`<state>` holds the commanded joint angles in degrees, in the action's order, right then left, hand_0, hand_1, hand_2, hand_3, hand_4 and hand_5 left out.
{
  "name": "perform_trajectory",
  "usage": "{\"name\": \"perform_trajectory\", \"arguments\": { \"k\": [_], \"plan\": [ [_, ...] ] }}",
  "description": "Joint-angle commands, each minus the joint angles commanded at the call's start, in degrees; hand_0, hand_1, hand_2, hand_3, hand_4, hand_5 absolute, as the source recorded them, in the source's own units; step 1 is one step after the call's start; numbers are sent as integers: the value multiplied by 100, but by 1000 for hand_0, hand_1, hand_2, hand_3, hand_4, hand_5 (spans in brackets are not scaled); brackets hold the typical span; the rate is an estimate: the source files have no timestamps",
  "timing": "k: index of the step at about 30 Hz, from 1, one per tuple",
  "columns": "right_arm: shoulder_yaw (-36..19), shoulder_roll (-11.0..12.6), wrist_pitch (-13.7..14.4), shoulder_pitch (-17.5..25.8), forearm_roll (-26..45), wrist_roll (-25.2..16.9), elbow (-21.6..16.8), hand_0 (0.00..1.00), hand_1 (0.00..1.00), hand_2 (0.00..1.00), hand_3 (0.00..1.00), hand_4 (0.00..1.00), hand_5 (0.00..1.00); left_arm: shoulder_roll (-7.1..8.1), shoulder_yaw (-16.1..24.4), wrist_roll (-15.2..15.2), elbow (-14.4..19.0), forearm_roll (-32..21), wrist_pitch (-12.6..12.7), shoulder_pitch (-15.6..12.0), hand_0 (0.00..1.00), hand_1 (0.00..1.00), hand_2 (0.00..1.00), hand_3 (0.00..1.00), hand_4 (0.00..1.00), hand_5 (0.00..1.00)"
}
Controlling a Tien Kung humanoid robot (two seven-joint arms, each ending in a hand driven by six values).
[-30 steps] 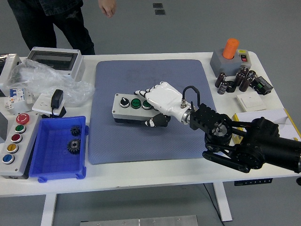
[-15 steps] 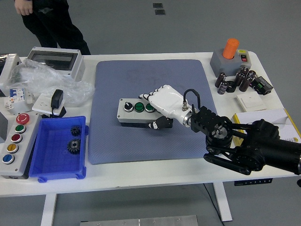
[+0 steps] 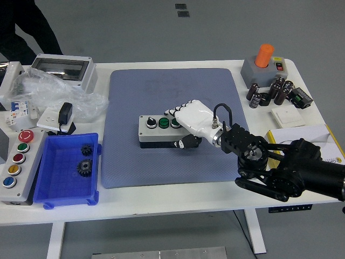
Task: Pick up the button,place it on the desk,press the button,press the button
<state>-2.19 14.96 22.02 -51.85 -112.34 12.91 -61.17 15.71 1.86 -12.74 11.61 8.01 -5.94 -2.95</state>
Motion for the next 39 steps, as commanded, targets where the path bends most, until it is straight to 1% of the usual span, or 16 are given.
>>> {"name": "perform_trajectory", "arguments": {
  "k": [1, 6, 7, 9, 12, 13, 16, 19, 20, 23, 28, 31, 35, 39],
  "plan": [
    [19, 4, 21, 3, 27, 10, -4, 573, 646, 838, 998, 643, 12, 2, -9, 0, -1, -8, -2, -3, 673, 679, 668, 659, 748, 410],
    [126, 43, 156, 0, 141, 104, -82, 573, 646, 838, 998, 643, 12, 0, -4, 1, 0, -5, -11, 1, 673, 679, 668, 659, 748, 410],
    [142, 59, 183, -3, 167, 131, -119, 578, 647, 867, 998, 677, 29, -2, 1, 0, 1, -3, -13, 0, 672, 678, 668, 658, 746, 409],
    [135, 99, 200, -9, 236, 166, -219, 578, 647, 867, 998, 677, 29, -7, -11, -2, 1, -13, -17, -5, 672, 678, 668, 658, 746, 409],
    [48, 185, 183, -27, 457, 179, -444, 578, 647, 867, 998, 677, 29, -7, -37, -5, 0, -38, -24, -20, 672, 678, 668, 658, 746, 409],
    [14, 213, 189, -37, 579, 167, -530, 584, 651, 937, 998, 695, 39, -6, -47, -5, 0, -48, -26, -25, 672, 678, 667, 658, 748, 410],
    [-69, 276, 187, -57, 911, 125, -745, 584, 651, 937, 998, 695, 39, -4, -57, -5, -1, -56, -34, -28, 672, 678, 667, 658, 748, 410],
    [-233, 365, 125, -33, 1253, 67, -994, 584, 651, 937, 998, 695, 39, -4, -41, -2, 0, -44, -41, -26, 672, 678, 667, 658, 748, 410],
    [-290, 391, 104, -22, 1360, 44, -1062, 579, 647, 978, 998, 716, 45, -5, -39, -2, 0, -42, -43, -27, 672, 678, 667, 656, 747, 409],
    [-434, 449, 27, -2, 1628, 25, -1204, 579, 647, 978, 998, 716, 45, -5, -31, -6, 0, -39, -52, -31, 672, 678, 667, 656, 747, 409],
    [-513, 521, -66, 41, 1438, 149, -1234, 576, 650, 987, 998, 730, 56, -5, -8, -1, -1, -22, -61, -25, 673, 678, 661, 655, 746, 405],
    [-690, 651, -153, 97, 1201, 285, -1408, 576, 650, 987, 998, 730, 56, -10, -3, 0, -2, -22, -62, -29, 673, 678, 661, 655, 746, 405],
    [-786, 797, -383, 154, 891, 493, -1690, 579, 654, 994, 998, 735, 66, -13, -3, 1, -2, -23, -64, -36, 673, 678, 660, 655, 745, 402],
    [-788, 883, -573, 239, 868, 607, -1901, 588, 658, 998, 998, 744, 68, -13, -11, 3, -2, -23, -67, -36, 672, 677, 657, 654, 745, 400]
  ]
}}
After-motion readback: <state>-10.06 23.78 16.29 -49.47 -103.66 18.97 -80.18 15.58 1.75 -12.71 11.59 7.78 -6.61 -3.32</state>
